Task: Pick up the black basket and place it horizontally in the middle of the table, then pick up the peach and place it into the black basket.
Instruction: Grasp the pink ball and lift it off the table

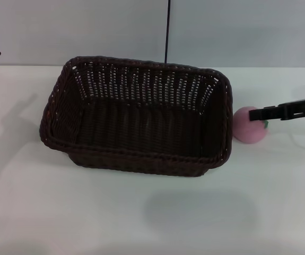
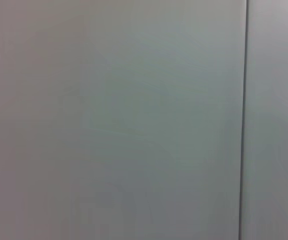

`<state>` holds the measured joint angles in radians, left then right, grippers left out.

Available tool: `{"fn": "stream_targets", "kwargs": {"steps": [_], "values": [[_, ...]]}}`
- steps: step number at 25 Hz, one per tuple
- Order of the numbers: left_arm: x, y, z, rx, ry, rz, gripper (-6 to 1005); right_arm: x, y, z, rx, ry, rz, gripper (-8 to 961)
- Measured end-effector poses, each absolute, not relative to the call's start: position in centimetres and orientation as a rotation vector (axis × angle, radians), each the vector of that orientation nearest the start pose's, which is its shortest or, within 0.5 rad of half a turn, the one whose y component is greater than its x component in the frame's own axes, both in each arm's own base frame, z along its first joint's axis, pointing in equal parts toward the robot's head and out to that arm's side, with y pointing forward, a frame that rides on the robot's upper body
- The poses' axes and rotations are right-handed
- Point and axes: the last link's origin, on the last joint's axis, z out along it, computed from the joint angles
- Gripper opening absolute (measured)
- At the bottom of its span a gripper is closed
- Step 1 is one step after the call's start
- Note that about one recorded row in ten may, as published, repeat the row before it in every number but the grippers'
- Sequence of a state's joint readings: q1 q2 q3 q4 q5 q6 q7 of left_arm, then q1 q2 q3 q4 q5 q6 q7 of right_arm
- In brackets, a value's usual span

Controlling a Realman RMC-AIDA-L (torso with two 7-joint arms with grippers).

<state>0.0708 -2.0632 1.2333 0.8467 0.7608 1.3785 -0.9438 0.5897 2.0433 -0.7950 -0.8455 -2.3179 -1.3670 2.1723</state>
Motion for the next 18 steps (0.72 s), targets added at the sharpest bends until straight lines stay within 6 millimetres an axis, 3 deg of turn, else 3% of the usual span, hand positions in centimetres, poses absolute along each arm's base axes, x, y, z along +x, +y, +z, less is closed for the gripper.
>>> {"fn": "stream_targets", "kwargs": {"steps": [11, 18], "values": [[-30.9, 24.2, 7.2, -1.854, -0.436, -1.098, 638, 28.3, 37.3, 1.6, -2.408, 1.369, 0.19, 730], [-31.0, 24.1, 7.2, -1.853, -0.435, -1.098, 638, 28.5, 37.2, 1.5, -2.408, 1.369, 0.181, 624]]}}
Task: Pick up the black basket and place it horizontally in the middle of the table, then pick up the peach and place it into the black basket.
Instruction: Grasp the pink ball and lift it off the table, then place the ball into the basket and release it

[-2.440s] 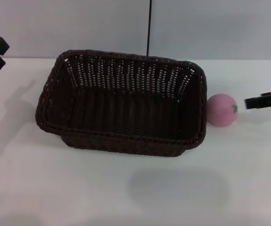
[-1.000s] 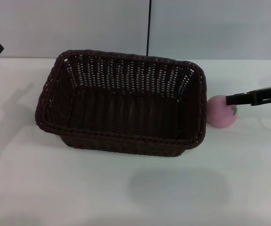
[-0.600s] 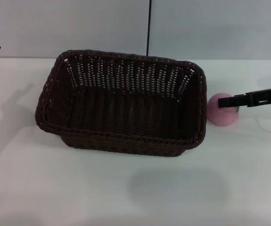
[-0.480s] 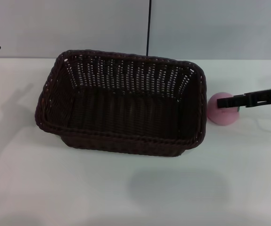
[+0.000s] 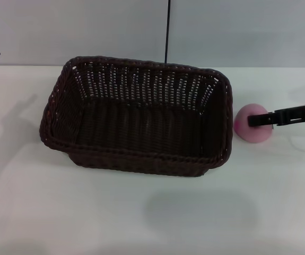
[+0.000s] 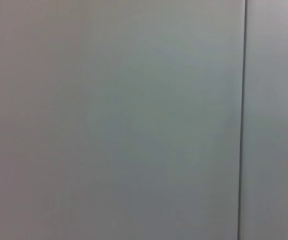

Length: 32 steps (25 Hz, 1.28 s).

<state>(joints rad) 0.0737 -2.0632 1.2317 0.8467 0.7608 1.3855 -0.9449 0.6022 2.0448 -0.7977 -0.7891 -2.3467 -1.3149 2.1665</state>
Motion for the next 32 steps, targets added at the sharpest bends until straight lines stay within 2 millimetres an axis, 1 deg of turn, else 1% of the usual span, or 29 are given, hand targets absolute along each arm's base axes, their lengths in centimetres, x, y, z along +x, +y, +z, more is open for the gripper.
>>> {"fn": "stream_targets", "kwargs": {"steps": [5, 8, 9, 10, 11, 13, 14, 15, 16, 18, 19, 20, 21, 23, 24, 25, 27, 29, 32], "values": [[-31.0, 24.1, 7.2, -1.853, -0.435, -1.099, 637, 28.2, 37.4, 2.4, -2.388, 1.344, 0.218, 513], [-31.0, 24.1, 7.2, -1.852, -0.435, -1.1, 637, 28.1, 37.4, 3.3, -2.357, 1.328, 0.28, 447], [-31.0, 24.1, 7.2, -1.852, -0.435, -1.1, 637, 28.0, 37.4, 4.0, -2.337, 1.318, 0.324, 425], [-31.0, 24.1, 7.2, -1.852, -0.435, -1.1, 637, 28.0, 37.4, 4.0, -2.337, 1.318, 0.324, 408], [-31.0, 24.1, 7.2, -1.852, -0.435, -1.1, 637, 27.9, 37.4, 4.4, -2.327, 1.31, 0.337, 391], [-31.0, 24.1, 7.2, -1.851, -0.435, -1.1, 637, 27.4, 37.4, 5.8, -2.31, 1.276, 0.364, 356], [-31.0, 24.1, 7.2, -1.851, -0.435, -1.101, 637, 26.0, 37.4, 7.3, -2.319, 1.215, 0.398, 339], [-31.0, 24.1, 7.2, -1.851, -0.435, -1.101, 637, 25.1, 37.4, 7.9, -2.337, 1.181, 0.418, 325], [-31.0, 24.1, 7.2, -1.851, -0.435, -1.101, 637, 25.1, 37.4, 7.9, -2.337, 1.181, 0.418, 312], [-30.9, 24.1, 7.2, -1.852, -0.434, -1.102, 637, 22.9, 37.3, 8.6, -2.402, 1.104, 0.464, 290], [-30.9, 24.2, 7.2, -1.852, -0.433, -1.103, 637, 20.6, 37.2, 8.6, -2.475, 1.028, 0.49, 282], [-30.9, 24.2, 7.2, -1.852, -0.433, -1.103, 637, 20.6, 37.2, 8.6, -2.475, 1.028, 0.49, 274], [-30.9, 24.2, 7.2, -1.852, -0.433, -1.103, 637, 19.3, 37.2, 8.4, -2.515, 0.987, 0.493, 266], [-30.8, 24.0, 7.2, -1.854, -0.43, -1.109, 637, 17.3, 37.2, 7.4, -2.595, 0.927, 0.484, 250], [-30.8, 24.0, 7.2, -1.854, -0.429, -1.111, 637, 15.3, 37.3, 5.6, -2.688, 0.872, 0.449, 242], [-30.8, 23.9, 7.2, -1.854, -0.428, -1.112, 637, 15.3, 37.3, 5.6, -2.688, 0.872, 0.449, 235], [-30.8, 23.9, 7.2, -1.854, -0.428, -1.112, 637, 14.2, 37.7, 3.9, -2.749, 0.848, 0.414, 219], [-30.9, 23.7, 7.2, -1.854, -0.432, -1.114, 637, 13.7, 38.2, 2.3, -2.779, 0.846, 0.381, 204], [-31.0, 23.6, 7.1, -1.853, -0.437, -1.115, 638, 13.7, 38.9, 0.5, -2.772, 0.854, 0.353, 232]]}}
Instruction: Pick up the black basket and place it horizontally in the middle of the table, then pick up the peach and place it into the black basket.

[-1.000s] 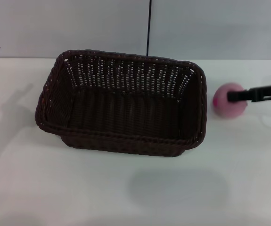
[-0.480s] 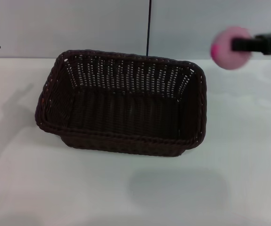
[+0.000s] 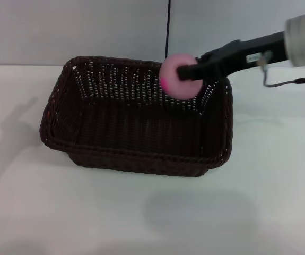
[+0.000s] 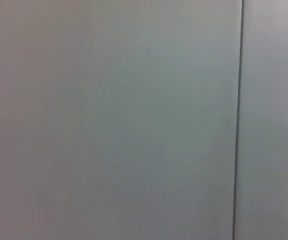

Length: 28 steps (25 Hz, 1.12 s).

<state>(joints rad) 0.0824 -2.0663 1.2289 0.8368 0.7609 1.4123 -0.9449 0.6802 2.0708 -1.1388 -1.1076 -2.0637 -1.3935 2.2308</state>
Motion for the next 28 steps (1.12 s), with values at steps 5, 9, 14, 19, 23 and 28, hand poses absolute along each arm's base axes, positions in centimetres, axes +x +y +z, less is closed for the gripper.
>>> {"fn": "stream_targets", "kwargs": {"steps": [5, 9, 14, 19, 23, 28], "values": [[-31.4, 23.2, 7.2, -1.841, -0.441, -1.117, 638, 13.9, 39.2, -0.4, -2.767, 0.846, 0.34, 280], [-31.7, 23.0, 7.5, -1.828, -0.444, -1.115, 638, 13.8, 39.1, -0.4, -2.773, 0.835, 0.354, 395], [-31.9, 22.9, 7.5, -1.824, -0.446, -1.111, 638, 14.0, 38.9, -0.1, -2.767, 0.833, 0.382, 591], [-32.9, 22.5, 7.7, -1.794, -0.473, -1.087, 638, 16.6, 38.1, 1.2, -2.679, 0.798, 0.42, 616], [-34.6, 21.3, 8.0, -1.728, -0.478, -1.037, 637, 20.6, 36.5, 2.8, -2.509, 0.722, 0.623, 616], [-37.2, 19.1, 8.2, -1.545, -0.466, -1.018, 637, 25.8, 33.5, 4.1, -2.178, 0.531, 0.939, 616]]}}
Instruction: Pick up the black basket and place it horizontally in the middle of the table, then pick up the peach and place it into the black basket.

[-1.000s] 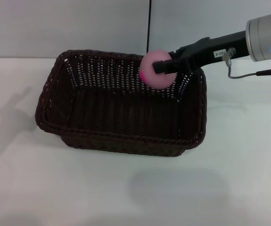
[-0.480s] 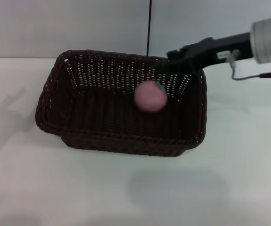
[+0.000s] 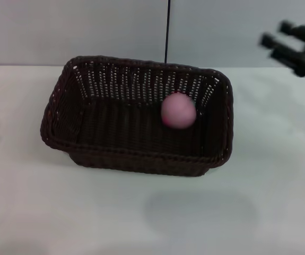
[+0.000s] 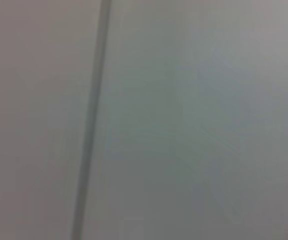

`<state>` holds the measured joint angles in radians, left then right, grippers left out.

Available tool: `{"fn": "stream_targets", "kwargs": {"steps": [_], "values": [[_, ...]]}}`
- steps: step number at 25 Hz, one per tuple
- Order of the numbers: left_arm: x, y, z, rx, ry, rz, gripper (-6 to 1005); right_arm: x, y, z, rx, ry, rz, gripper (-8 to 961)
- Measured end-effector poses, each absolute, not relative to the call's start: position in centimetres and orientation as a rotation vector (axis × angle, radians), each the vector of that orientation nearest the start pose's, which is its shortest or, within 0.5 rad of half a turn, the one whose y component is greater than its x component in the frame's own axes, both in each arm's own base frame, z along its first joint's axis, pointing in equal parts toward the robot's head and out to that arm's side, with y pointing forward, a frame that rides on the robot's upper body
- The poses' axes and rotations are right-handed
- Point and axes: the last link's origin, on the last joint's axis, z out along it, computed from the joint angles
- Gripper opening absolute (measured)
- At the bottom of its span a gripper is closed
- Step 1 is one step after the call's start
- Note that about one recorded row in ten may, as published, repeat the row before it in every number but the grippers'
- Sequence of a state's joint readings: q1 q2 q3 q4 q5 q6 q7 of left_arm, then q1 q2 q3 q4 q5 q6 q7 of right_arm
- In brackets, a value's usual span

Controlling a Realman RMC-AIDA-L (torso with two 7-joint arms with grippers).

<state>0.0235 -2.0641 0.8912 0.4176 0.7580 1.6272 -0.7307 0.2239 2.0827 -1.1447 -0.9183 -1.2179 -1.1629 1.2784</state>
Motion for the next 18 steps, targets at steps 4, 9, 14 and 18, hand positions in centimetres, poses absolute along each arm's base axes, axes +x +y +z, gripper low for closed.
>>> {"fn": "stream_targets", "kwargs": {"steps": [4, 9, 14, 18], "values": [[-37.7, 18.0, 8.1, -1.454, -0.432, -0.995, 637, 29.8, 30.3, 4.2, -1.792, 0.364, 1.111, 616], [-37.4, 17.3, 6.0, -1.402, -0.385, -0.929, 637, 31.3, 27.4, 2.7, -1.53, 0.238, 1.016, 616], [-37.3, 17.6, 5.5, -1.405, -0.372, -0.905, 637, 31.6, 26.7, 1.7, -1.541, 0.26, 0.971, 616], [-36.6, 18.5, 4.8, -1.412, -0.351, -0.904, 637, 31.6, 27.1, 1.8, -1.541, 0.269, 0.972, 616]]}}
